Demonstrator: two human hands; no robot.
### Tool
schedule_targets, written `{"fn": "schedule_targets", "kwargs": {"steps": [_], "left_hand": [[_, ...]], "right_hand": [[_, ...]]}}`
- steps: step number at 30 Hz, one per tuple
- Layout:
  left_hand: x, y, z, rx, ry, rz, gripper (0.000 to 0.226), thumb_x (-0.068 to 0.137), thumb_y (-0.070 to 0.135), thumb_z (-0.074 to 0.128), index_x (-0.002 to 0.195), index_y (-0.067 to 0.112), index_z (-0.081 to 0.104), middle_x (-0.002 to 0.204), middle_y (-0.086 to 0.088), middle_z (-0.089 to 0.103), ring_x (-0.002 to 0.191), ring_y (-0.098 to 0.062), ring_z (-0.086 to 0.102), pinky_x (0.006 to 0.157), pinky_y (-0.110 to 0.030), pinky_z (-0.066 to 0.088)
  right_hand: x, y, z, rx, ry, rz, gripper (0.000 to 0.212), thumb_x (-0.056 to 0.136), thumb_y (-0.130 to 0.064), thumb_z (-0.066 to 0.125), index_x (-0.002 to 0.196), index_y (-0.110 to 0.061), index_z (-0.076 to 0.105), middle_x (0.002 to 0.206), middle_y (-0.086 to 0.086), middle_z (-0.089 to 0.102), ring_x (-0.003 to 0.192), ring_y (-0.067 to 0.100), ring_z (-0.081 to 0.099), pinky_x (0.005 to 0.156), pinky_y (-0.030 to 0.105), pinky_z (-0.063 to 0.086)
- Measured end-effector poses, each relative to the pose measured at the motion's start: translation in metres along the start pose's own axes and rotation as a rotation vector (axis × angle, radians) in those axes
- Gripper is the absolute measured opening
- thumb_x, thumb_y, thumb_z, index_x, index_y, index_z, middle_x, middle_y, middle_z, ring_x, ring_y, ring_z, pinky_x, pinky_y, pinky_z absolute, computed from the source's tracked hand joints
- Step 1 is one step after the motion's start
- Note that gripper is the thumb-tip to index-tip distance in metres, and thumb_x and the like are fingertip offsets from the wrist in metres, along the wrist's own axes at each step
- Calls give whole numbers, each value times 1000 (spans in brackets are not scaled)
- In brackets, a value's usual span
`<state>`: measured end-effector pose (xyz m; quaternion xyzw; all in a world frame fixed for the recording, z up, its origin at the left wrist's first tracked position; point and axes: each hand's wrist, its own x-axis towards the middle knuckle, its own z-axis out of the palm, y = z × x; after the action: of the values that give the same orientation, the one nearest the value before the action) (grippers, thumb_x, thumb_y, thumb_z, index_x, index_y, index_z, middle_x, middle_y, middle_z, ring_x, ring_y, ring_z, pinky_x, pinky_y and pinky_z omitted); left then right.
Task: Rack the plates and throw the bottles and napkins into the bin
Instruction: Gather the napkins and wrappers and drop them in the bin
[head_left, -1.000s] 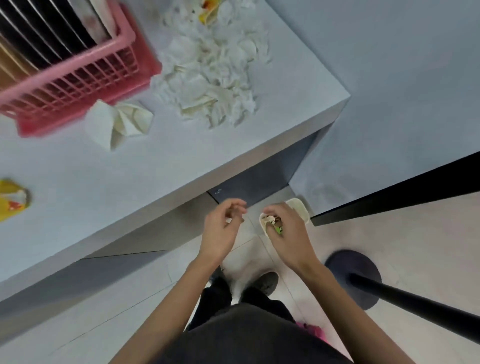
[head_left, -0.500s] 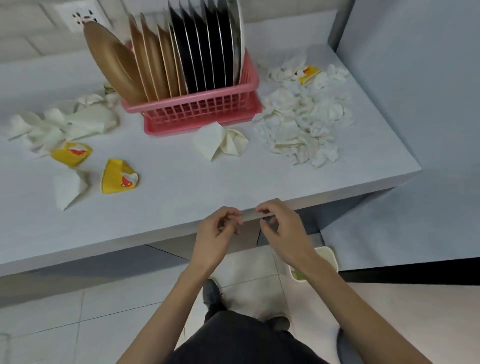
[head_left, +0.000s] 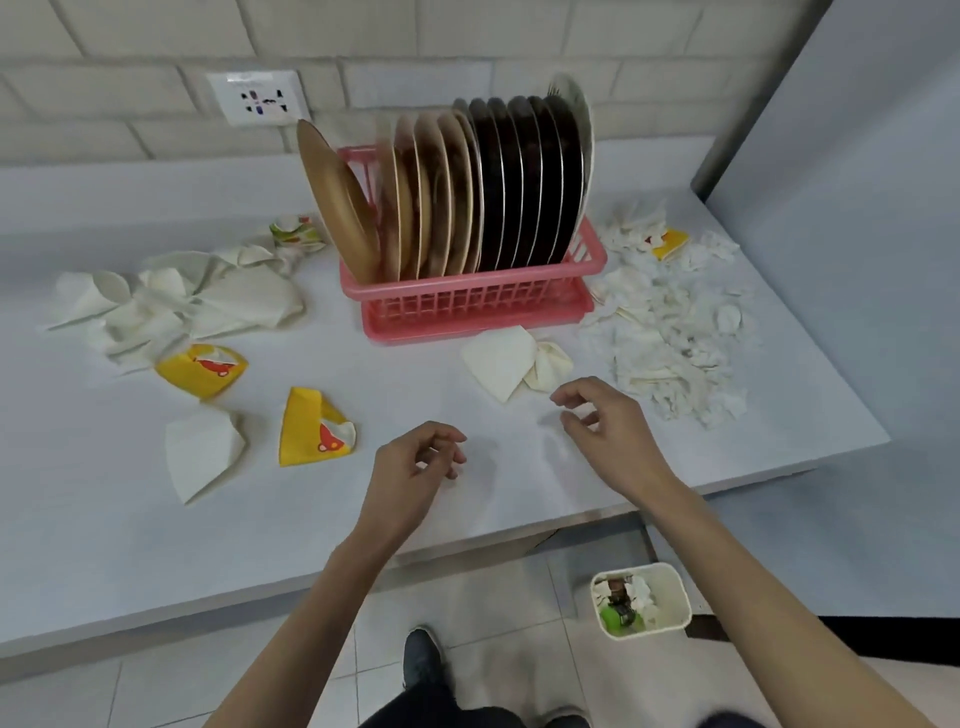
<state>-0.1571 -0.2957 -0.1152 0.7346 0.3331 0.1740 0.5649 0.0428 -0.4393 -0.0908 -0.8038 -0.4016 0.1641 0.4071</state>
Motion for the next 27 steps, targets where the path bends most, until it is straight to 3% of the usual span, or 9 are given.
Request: {"fn": "schedule_targets", "kwargs": {"steps": [7,10,13,16,18,23,27], "left_hand": [[45,-1,-22,-5,-63,23,28,93,-5,51,94,16,70,80,-1,73,68,-13,68,59,-12,48],[60,1,-18,-26,-79,15,29,92,-6,51,94,14,70,81,-2,73,68,-14,67,59,-12,47],[71,2,-13,-30,-85,13,30,91,-7,50,94,15,71,81,-1,73,68,-14,68,59,-13,48],[74,6,-6,-30,-92,8,30,91,-7,49,94,14,71,82,-1,73,68,-15,68,59,-12,48],[74,10,-3,-30,-102,12,29,92,-7,49,94,12,71,82,-3,73,69,-17,67,59,-11,47],[78,8,4,-10,-125,28,28,94,-4,51,92,16,71,79,0,72,69,-15,68,60,-12,48],[78,8,16,2,-159,26,28,94,-4,53,89,16,71,78,1,72,69,-16,67,62,-15,49]], "right_hand": [[52,23,-14,-179,114,117,21,88,1,59,105,-9,67,106,5,66,85,13,61,70,5,40],[80,40,-24,-311,89,165,25,87,2,61,110,-5,66,109,13,64,91,21,60,80,22,45],[110,60,-26,-528,-5,183,37,87,-4,61,124,-8,61,121,14,61,114,31,54,95,38,45],[132,72,-20,-766,-98,197,48,90,-10,59,138,-14,52,134,11,54,125,33,43,102,44,39],[142,75,-14,-867,-109,160,48,90,-11,58,138,-16,50,131,11,54,123,33,43,102,43,34],[155,80,-6,-855,-101,76,32,89,-4,53,118,-13,63,117,7,62,112,29,46,94,38,32],[141,81,-3,-637,23,35,29,94,-5,53,120,-8,64,114,11,63,108,32,48,89,37,36]]}}
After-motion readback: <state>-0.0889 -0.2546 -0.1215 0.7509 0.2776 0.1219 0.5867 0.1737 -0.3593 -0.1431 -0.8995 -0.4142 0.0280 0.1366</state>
